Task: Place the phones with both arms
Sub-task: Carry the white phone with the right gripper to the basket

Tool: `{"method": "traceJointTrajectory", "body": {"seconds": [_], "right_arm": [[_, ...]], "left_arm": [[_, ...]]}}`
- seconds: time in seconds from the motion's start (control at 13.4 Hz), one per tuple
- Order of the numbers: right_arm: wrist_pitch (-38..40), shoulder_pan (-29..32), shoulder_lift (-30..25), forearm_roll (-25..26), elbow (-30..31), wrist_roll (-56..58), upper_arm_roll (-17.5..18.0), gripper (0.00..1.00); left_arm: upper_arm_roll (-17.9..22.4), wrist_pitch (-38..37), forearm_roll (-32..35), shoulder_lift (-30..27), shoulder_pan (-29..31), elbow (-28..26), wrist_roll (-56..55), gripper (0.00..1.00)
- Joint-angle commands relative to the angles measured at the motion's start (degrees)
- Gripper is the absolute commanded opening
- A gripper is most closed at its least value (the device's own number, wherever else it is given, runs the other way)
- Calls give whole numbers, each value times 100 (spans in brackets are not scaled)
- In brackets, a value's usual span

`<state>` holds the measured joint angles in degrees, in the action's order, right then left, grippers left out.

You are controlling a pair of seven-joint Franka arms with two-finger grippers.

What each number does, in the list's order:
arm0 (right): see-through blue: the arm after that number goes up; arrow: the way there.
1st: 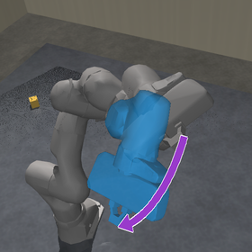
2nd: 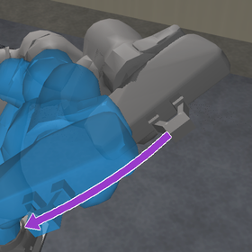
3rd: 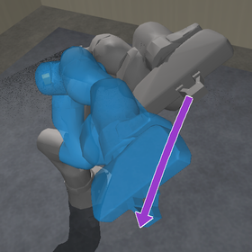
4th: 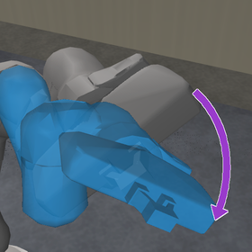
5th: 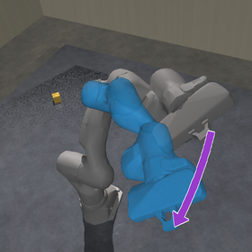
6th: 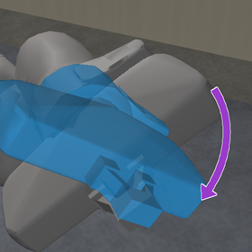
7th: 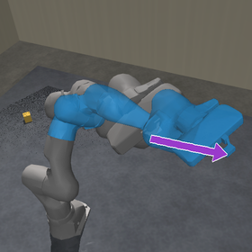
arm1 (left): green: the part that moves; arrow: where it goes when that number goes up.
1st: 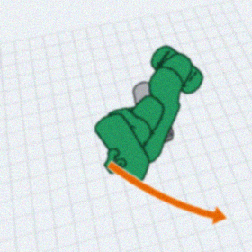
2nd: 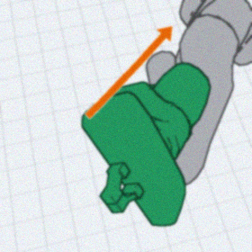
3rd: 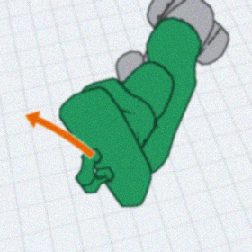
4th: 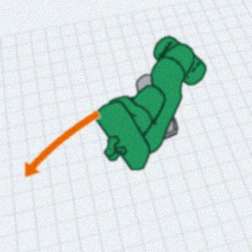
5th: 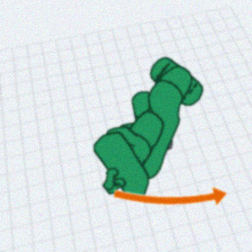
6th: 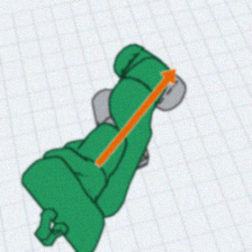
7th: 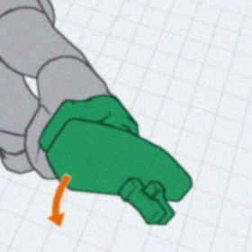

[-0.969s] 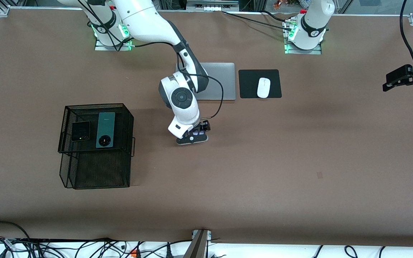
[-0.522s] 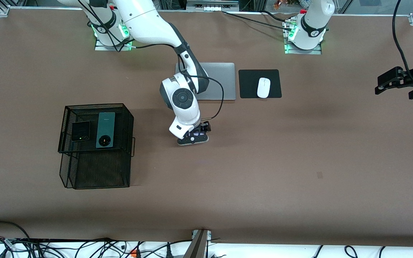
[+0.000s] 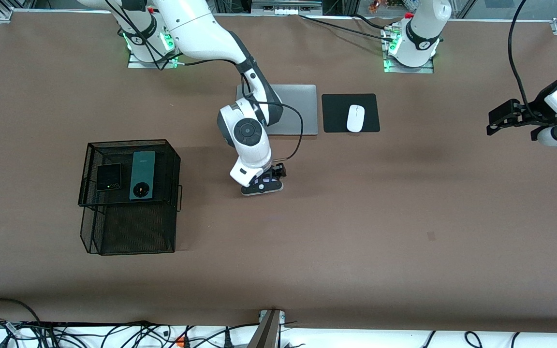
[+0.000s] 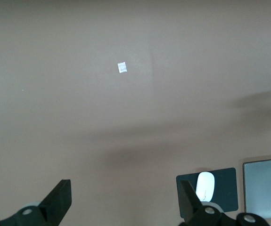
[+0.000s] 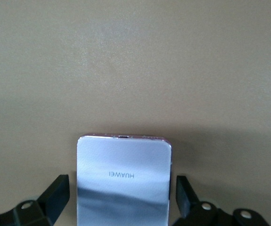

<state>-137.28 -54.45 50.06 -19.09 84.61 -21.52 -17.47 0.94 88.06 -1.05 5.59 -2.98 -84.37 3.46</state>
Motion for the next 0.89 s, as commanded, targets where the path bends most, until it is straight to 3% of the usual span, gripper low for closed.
{"method": "traceJointTrajectory", "body": {"seconds": [0.0,0.07,0.45,0.52,0.6,0.67,0.82], "right_arm": [[-45,-13,135,-113,-120,34,-2,100],[-45,-13,153,-113,-120,51,-2,100],[-281,-30,223,-52,-120,78,7,97],[-308,-22,223,-43,-120,95,16,75],[-300,-22,215,-51,-120,121,16,37],[-300,-22,197,-43,-120,122,16,23],[-300,-22,153,-43,-120,113,7,6]], "left_arm": [[-338,141,-9,-260,331,-264,-56,100],[-523,141,-9,-260,481,-273,-56,100],[-525,132,-9,-225,482,-177,-126,100],[-525,124,-9,-225,482,-177,-100,100],[-525,106,-9,-225,491,-177,-82,100],[-525,97,-9,-225,491,-177,-82,100],[-525,97,-9,-207,500,-185,-82,100]]}}
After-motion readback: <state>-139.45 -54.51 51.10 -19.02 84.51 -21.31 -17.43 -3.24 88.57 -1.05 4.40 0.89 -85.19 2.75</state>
